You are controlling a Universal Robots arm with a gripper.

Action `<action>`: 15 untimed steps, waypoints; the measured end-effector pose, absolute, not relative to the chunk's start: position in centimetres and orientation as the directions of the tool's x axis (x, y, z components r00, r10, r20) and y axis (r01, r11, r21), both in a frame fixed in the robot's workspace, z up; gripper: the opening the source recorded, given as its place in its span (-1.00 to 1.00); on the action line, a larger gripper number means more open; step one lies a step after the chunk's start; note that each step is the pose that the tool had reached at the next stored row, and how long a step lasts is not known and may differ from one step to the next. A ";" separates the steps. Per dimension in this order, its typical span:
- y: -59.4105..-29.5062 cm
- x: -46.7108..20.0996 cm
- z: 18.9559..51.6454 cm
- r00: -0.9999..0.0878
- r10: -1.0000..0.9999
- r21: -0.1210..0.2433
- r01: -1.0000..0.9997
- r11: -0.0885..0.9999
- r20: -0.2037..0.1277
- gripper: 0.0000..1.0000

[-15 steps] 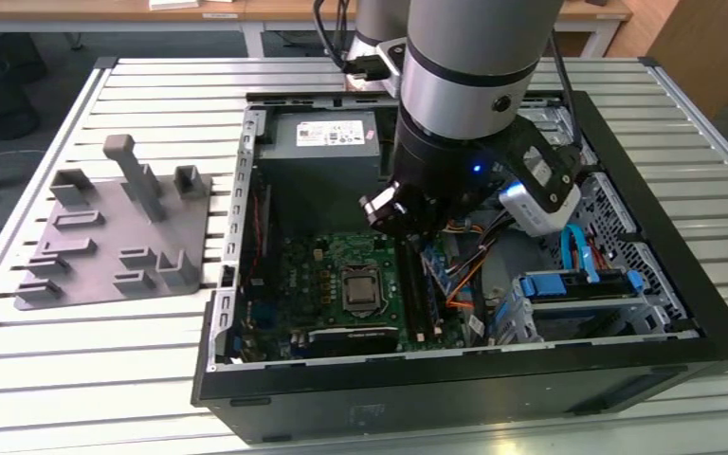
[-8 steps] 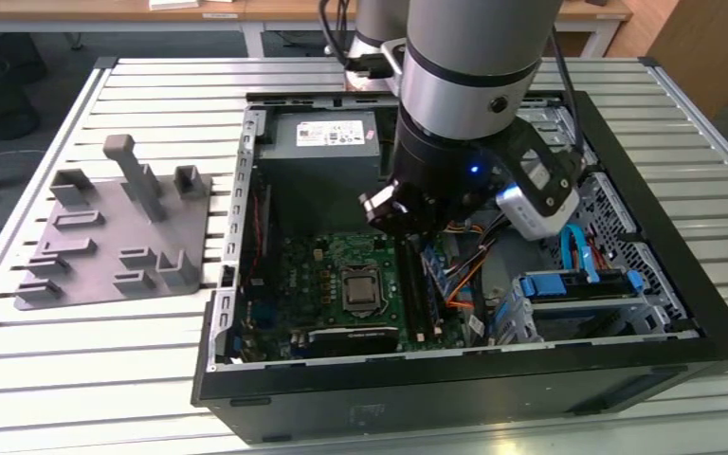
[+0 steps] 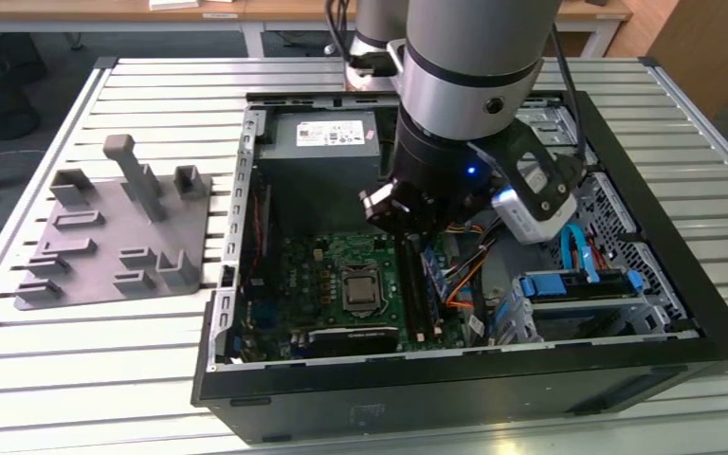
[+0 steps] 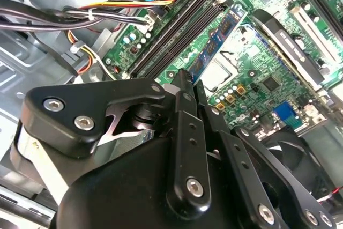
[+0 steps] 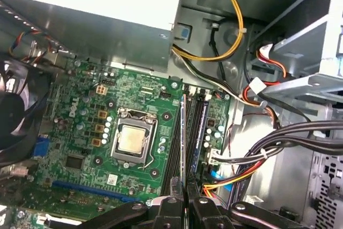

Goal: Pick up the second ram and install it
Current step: 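Insert the second ram into the second slot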

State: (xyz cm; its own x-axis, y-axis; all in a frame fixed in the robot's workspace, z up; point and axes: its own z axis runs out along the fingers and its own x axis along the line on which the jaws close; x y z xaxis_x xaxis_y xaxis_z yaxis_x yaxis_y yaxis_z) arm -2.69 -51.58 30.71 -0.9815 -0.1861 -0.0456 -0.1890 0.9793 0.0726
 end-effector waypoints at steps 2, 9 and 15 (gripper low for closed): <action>-51.6 -2.7 30.7 -0.984 -0.170 0.073 -0.173 0.982 -0.046 -0.73; -51.6 -2.7 30.7 -0.992 -0.117 0.073 -0.120 0.990 -0.046 -0.73; -51.6 -2.7 30.7 -0.996 -0.072 0.073 -0.075 0.995 -0.046 -0.73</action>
